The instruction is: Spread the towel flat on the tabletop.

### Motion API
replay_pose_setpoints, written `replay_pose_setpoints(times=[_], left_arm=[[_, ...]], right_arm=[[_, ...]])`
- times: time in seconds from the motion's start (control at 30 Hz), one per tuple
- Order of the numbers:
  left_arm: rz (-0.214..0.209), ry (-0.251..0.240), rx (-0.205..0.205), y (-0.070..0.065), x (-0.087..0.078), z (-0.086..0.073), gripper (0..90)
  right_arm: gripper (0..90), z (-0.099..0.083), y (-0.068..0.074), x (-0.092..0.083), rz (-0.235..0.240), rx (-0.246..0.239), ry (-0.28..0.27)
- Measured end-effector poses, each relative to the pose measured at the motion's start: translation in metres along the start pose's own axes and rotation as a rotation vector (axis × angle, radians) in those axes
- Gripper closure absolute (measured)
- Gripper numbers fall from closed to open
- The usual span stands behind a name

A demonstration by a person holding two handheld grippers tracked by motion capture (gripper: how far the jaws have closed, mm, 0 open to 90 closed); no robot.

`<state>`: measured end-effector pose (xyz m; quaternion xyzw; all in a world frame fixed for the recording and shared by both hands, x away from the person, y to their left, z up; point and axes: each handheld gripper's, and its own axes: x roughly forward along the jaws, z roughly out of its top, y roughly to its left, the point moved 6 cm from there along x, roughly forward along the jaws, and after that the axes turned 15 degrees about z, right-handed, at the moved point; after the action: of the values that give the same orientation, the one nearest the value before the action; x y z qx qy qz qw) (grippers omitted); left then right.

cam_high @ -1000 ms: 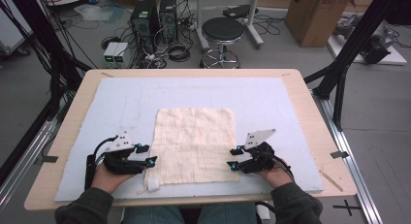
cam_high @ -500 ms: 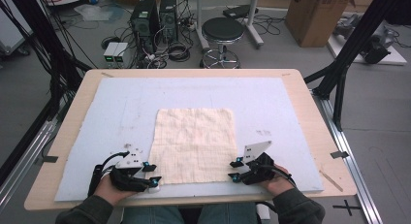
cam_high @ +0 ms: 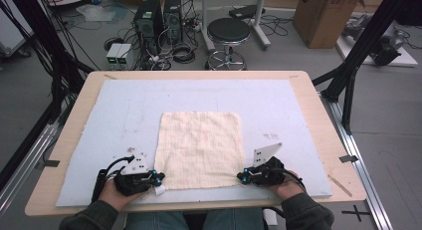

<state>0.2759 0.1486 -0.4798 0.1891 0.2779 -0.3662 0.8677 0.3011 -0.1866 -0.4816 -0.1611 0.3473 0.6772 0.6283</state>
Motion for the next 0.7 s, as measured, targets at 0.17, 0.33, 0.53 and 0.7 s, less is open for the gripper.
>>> replay_pose_setpoints(times=[0.17, 0.33, 0.53, 0.7], left_arm=[[-0.025, -0.010, 0.020, -0.006, -0.004, 0.003, 88.3], [-0.040, -0.003, 0.023, -0.010, -0.006, 0.001, 88.4], [-0.059, -0.005, 0.007, -0.009, -0.008, 0.000, 85.5], [-0.060, -0.040, -0.037, -0.006, -0.011, 0.004, 67.7]], right_arm=[[87.8, -0.005, 0.005, -0.004, 0.000, 0.005, 0.001], [87.7, -0.009, 0.012, -0.007, 0.006, 0.014, -0.010], [79.4, -0.009, 0.017, -0.008, 0.011, 0.029, -0.038], [66.7, -0.003, 0.013, -0.015, -0.010, 0.034, -0.121]])
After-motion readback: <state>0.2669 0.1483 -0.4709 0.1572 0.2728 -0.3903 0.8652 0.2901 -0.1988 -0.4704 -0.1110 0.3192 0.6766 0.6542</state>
